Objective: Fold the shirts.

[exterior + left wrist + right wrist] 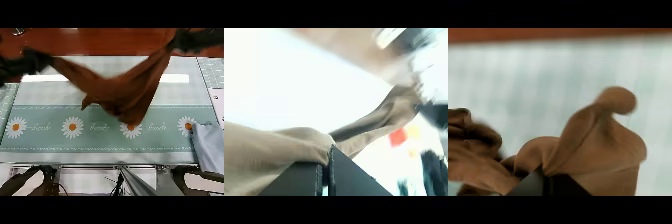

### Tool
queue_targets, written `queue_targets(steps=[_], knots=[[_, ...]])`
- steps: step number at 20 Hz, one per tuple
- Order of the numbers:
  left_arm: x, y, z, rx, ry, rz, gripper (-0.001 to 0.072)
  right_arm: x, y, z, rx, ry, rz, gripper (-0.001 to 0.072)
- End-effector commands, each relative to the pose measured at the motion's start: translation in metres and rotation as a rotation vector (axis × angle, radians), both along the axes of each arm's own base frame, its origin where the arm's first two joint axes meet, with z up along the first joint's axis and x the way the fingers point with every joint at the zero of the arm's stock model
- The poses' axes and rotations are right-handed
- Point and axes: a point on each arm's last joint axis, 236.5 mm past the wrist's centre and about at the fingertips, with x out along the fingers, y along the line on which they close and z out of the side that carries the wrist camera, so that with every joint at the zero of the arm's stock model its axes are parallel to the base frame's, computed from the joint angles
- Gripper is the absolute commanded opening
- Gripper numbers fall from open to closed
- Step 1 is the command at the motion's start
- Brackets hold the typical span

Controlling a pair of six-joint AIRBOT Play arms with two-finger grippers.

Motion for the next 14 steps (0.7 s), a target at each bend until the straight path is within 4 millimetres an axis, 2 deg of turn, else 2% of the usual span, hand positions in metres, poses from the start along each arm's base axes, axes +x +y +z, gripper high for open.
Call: queue_targets(steps=[1, 2, 3, 4, 6, 8, 10, 12, 14], knots=[[-0.054, -0.001, 0.2, 0.028, -0.435, 0.023, 0.0028, -0.068, -0.014, 0.173, -0.069, -0.419, -0.068, 0.0022], [-0.074, 0.001, 0.235, 0.076, -0.518, 0.049, 0.0028, -0.098, -0.017, 0.204, -0.095, -0.52, -0.082, 0.0021], [-0.094, 0.002, 0.259, 0.13, -0.583, 0.075, 0.0028, -0.131, -0.019, 0.227, -0.122, -0.592, -0.094, 0.0022], [-0.116, 0.003, 0.281, 0.206, -0.655, 0.108, 0.0028, -0.161, -0.021, 0.245, -0.146, -0.651, -0.099, 0.0022], [-0.158, 0.009, 0.309, 0.358, -0.758, 0.222, 0.0028, -0.219, -0.031, 0.271, -0.208, -0.751, -0.148, 0.0022], [-0.193, 0.025, 0.32, 0.515, -0.813, 0.396, 0.0028, -0.269, -0.045, 0.287, -0.261, -0.827, -0.214, 0.0022], [-0.225, 0.045, 0.32, 0.657, -0.813, 0.576, 0.0028, -0.309, -0.049, 0.294, -0.281, -0.876, -0.242, 0.0022], [-0.259, 0.056, 0.318, 0.712, -0.803, 0.708, 0.0028, -0.335, -0.047, 0.289, -0.278, -0.871, -0.237, 0.0022], [-0.283, 0.052, 0.306, 0.748, -0.795, 0.725, 0.0028, -0.349, -0.045, 0.276, -0.29, -0.829, -0.222, 0.0022]])
